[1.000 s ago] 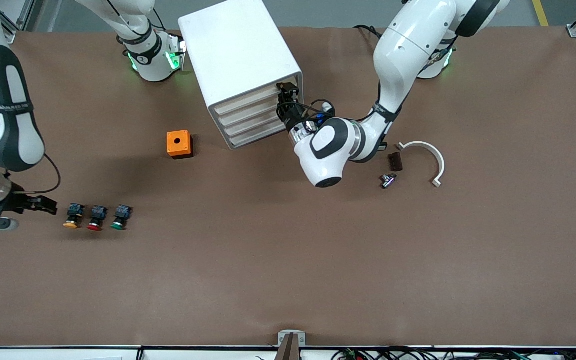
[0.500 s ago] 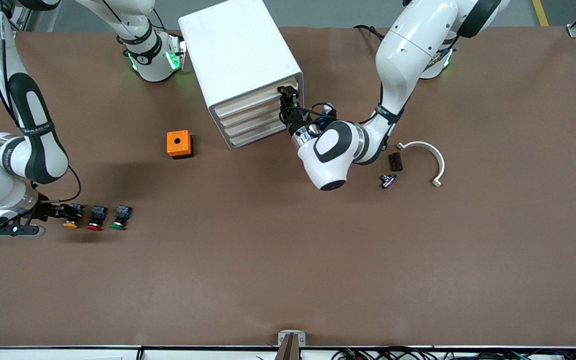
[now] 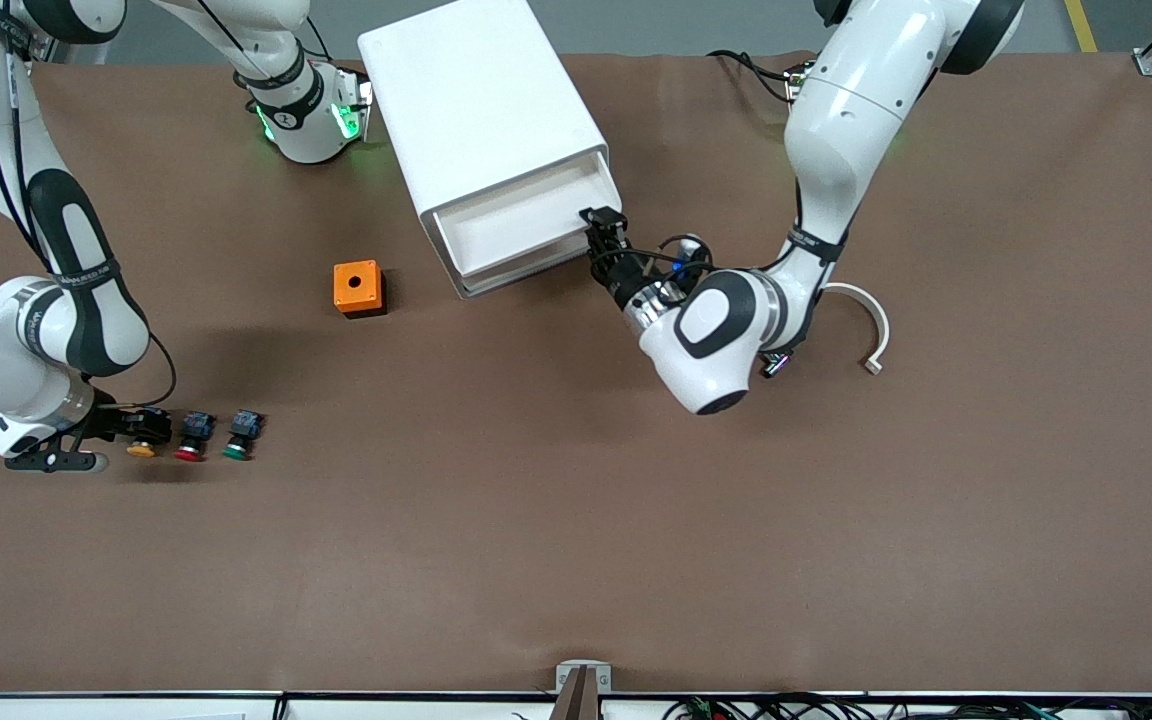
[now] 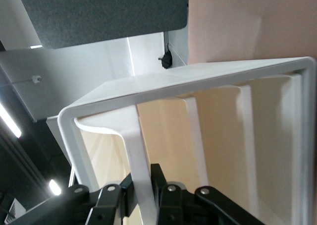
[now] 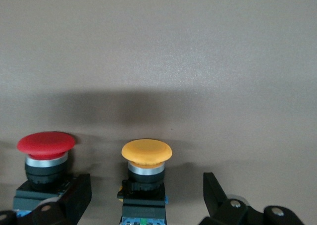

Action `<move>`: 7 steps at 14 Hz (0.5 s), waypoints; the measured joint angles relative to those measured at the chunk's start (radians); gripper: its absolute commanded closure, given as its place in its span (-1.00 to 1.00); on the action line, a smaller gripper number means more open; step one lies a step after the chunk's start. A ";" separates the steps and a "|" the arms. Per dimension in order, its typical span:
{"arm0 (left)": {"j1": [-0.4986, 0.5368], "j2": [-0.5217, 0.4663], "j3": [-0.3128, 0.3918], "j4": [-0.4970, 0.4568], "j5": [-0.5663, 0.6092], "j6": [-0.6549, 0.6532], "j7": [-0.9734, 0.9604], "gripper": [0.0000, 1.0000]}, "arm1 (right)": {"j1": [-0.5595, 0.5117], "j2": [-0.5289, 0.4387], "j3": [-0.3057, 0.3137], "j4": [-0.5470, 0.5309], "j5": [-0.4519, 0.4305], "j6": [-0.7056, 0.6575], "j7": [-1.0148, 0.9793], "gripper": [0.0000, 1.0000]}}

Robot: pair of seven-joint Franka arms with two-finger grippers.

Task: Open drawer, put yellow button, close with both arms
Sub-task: 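Pull the drawer open with the left gripper while the right gripper nears buttons, then grasp the yellow-capped button with the right gripper and lift it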

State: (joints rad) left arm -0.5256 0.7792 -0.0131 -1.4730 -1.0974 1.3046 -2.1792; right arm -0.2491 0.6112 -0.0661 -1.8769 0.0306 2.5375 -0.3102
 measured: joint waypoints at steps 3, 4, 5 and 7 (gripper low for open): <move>0.036 0.000 0.008 0.010 0.000 0.008 0.000 0.86 | -0.005 0.002 0.001 0.000 0.004 -0.002 0.000 -1.00; 0.047 0.000 0.009 0.013 0.000 0.010 0.000 0.85 | -0.007 0.002 0.001 0.000 0.005 -0.005 0.000 -1.00; 0.057 0.000 0.010 0.015 0.000 0.012 0.000 0.85 | -0.009 0.002 0.001 -0.001 0.006 -0.008 0.000 -0.79; 0.070 0.000 0.010 0.018 0.000 0.014 -0.001 0.80 | -0.010 0.003 0.001 -0.008 0.007 -0.013 -0.001 -0.22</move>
State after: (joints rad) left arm -0.4552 0.7792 -0.0027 -1.4548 -1.0974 1.3186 -2.1798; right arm -0.2596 0.6146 -0.0649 -1.8850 0.0371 2.5244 -0.3110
